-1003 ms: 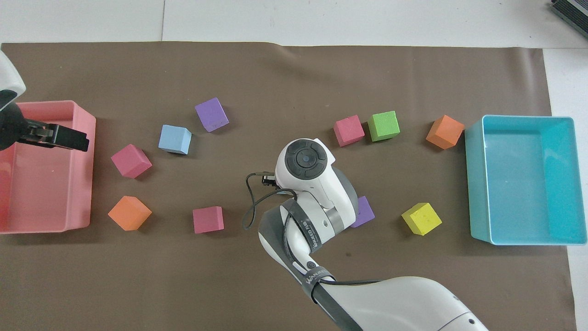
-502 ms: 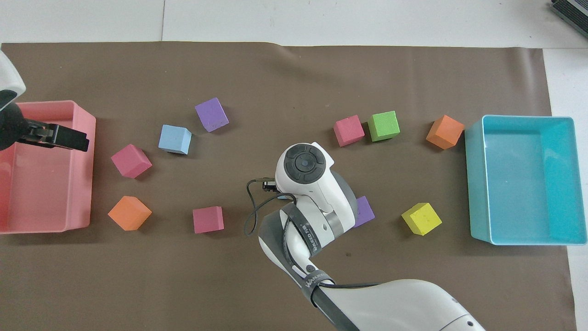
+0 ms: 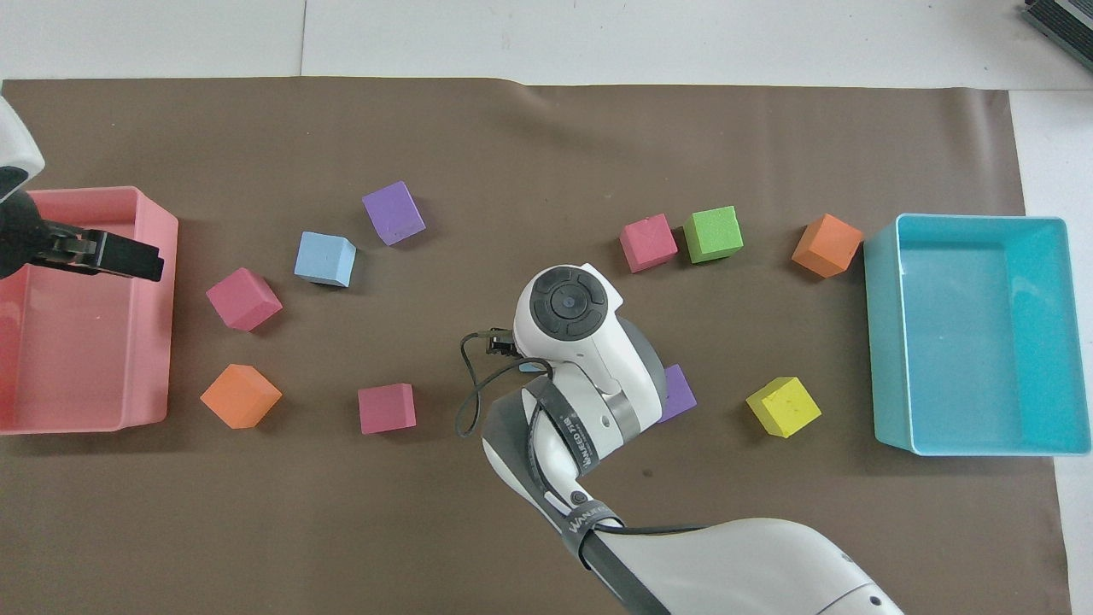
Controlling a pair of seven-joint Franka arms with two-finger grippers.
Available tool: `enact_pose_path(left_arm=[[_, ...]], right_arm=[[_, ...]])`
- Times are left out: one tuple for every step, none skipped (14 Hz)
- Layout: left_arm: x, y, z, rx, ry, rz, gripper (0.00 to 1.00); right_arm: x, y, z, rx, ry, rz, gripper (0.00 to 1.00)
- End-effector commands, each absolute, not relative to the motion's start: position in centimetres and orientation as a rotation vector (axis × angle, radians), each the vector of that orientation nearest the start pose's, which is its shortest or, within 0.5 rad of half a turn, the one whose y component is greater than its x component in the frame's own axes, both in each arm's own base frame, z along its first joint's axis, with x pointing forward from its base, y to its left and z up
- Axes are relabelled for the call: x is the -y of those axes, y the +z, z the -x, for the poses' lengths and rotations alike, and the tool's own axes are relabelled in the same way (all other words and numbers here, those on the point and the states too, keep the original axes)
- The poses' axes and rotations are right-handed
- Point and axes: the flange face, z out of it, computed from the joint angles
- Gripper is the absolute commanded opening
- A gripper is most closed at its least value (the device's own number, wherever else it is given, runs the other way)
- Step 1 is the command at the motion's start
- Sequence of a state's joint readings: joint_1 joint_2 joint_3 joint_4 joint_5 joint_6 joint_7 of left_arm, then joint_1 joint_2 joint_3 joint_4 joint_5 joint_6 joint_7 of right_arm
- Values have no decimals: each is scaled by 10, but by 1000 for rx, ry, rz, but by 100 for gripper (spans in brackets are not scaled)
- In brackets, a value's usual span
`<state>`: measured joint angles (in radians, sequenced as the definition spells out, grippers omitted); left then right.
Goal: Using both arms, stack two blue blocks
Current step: 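Carry the blue cube to the table center and lower it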
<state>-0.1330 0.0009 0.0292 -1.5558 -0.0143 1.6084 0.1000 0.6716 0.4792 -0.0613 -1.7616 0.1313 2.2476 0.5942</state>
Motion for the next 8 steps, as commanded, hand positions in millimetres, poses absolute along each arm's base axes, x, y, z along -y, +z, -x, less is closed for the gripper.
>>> enact_pose_path(left_arm=[[53, 647, -548, -323, -90, 3150, 100], [54, 647, -548, -325, -90, 3149, 100], [54, 648, -547, -325, -90, 3149, 100], [54, 649, -547, -325, -95, 3148, 100], [54, 648, -547, -325, -90, 3149, 100], [54, 648, -547, -325, -93, 3149, 100], [54, 648, -547, -325, -93, 3148, 100], [54, 648, -547, -325, -93, 3149, 100]], right_arm=[[-373, 313, -541, -79, 15, 3056, 100], [-368, 328, -544, -83, -15, 3049, 100], [-357, 339, -551, -108, -36, 3046, 100], [-346, 350, -557, -134, -52, 3037, 100], [-335, 362, -562, -158, -70, 3027, 100], [-318, 376, -568, -192, -68, 3024, 100], [-303, 391, -571, -190, -66, 3025, 100], [-286, 407, -574, -175, -62, 3026, 100]])
